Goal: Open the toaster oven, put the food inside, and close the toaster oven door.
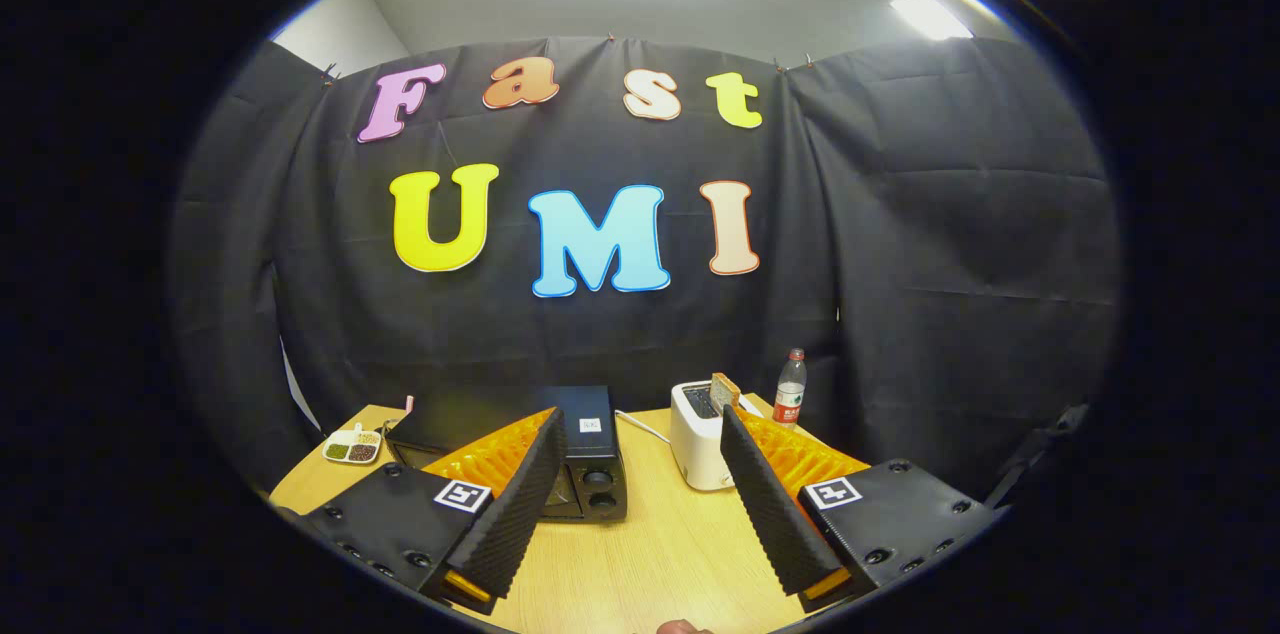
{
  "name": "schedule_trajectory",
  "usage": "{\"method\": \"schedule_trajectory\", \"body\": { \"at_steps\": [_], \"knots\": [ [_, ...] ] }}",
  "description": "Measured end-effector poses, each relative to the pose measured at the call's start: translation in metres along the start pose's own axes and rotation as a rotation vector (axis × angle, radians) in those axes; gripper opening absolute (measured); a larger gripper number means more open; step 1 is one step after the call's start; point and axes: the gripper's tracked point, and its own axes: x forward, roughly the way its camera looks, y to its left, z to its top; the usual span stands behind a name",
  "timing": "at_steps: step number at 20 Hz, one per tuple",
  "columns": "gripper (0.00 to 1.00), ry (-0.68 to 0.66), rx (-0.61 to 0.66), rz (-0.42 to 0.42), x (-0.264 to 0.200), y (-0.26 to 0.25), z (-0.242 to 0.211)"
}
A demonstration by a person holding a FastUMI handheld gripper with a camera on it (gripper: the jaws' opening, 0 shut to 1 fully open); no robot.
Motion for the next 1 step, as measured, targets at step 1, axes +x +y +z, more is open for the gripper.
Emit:
{"method": "schedule_trajectory", "body": {
  "at_steps": [1],
  "knots": [
    [0.98,0.01,0.005,0.008,0.0004,0.0036,-0.0031]
  ]
}}
